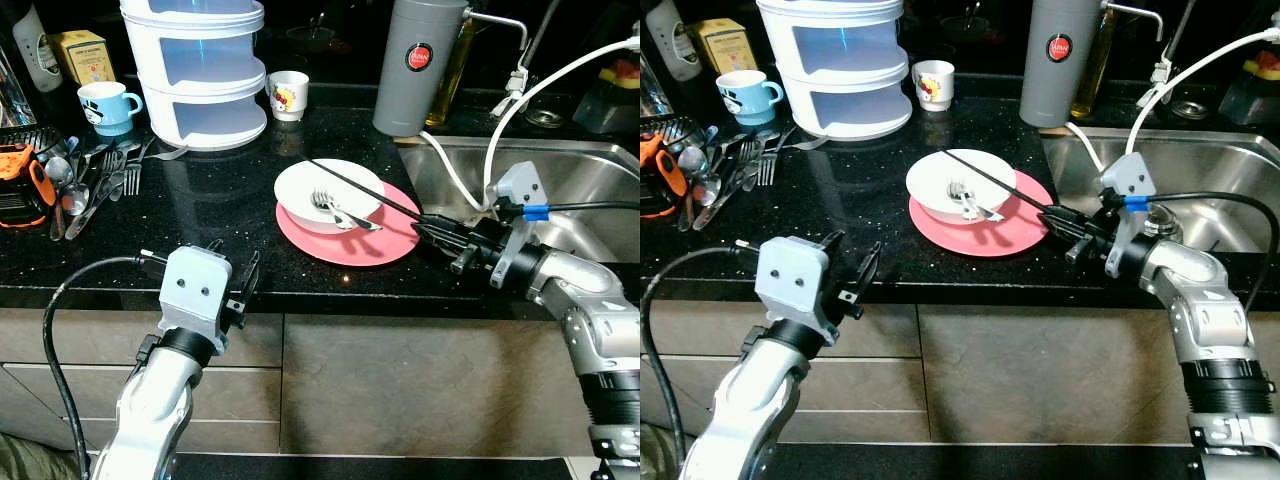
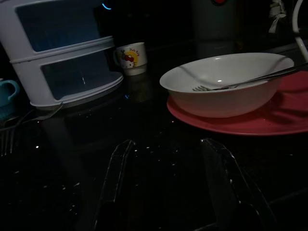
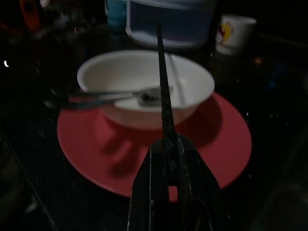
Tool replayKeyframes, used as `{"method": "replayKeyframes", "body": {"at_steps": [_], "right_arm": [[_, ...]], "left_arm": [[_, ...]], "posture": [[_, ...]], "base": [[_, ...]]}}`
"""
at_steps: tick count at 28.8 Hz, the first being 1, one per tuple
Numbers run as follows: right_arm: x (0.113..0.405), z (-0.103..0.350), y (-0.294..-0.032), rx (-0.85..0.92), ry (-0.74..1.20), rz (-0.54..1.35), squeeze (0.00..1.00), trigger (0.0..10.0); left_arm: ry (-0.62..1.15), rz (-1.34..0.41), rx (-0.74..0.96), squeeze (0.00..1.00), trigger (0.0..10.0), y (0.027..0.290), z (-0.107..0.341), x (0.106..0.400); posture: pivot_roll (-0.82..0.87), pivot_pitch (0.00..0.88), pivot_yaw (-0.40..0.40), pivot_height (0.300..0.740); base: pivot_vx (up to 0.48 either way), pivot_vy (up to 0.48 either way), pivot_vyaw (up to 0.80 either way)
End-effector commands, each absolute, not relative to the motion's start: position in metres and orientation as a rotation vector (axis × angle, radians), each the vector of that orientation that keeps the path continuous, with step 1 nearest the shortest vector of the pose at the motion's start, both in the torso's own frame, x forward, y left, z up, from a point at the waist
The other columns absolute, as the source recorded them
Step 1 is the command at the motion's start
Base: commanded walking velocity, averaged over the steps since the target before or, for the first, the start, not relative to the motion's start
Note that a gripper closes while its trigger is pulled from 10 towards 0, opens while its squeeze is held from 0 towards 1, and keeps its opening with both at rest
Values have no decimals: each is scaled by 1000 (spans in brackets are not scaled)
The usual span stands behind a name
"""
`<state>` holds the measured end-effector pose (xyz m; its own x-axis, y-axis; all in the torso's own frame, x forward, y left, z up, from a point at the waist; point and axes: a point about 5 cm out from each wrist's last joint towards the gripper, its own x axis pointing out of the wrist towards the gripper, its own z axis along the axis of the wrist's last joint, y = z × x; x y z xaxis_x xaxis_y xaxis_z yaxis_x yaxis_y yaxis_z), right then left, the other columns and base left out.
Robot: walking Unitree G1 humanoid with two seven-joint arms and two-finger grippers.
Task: Kitchen organization
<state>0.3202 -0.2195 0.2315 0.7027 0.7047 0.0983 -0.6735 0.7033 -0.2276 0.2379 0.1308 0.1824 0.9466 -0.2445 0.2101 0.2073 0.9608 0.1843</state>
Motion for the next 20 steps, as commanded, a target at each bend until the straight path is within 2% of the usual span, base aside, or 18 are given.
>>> {"method": "replayKeyframes", "body": {"at_steps": [1, 4, 8, 9, 14, 15, 16, 17, 20], "right_arm": [[320, 241, -222, -110, -246, 767, 0, 0], [320, 252, -222, 67, -352, 747, 0, 0], [321, 256, -222, 153, -397, 723, 0, 0], [325, 256, -224, 207, -413, 670, 0, 0], [332, 254, -227, 217, -400, 591, 0, 314], [339, 250, -231, 206, -375, 509, 0, 6275], [339, 250, -231, 206, -375, 509, 0, 6275], [344, 249, -237, 236, -373, 421, 0, 10000], [352, 242, -244, 241, -328, 305, 0, 10000]], "left_arm": [[-235, -237, 157, 0, 10000, 128, 184, 238], [-244, -234, 149, 0, 10000, 128, 187, 239], [-247, -234, 143, 0, 10000, 128, 188, 240], [-239, -239, 140, 0, 10000, 128, 185, 239], [-234, -244, 136, 0, 10000, 127, 184, 239], [-236, -250, 131, 0, 10000, 126, 185, 239], [-236, -250, 131, 0, 10000, 126, 185, 239], [-241, -261, 120, 0, 10000, 123, 186, 238], [-229, -266, 115, 0, 10000, 120, 181, 239]], "posture": [[131, 0, 4, 740], [129, 0, 5, 740], [129, 0, 6, 740], [127, 0, 8, 740], [124, 0, 8, 740], [124, 0, 8, 740], [124, 0, 8, 740], [125, 0, 6, 740], [119, 0, 0, 740]], "base": [[0, 0, 0], [0, 0, 0], [0, 0, 0], [0, 0, 0], [0, 0, 0], [0, 0, 0], [0, 0, 0], [0, 0, 0], [0, 0, 0]]}}
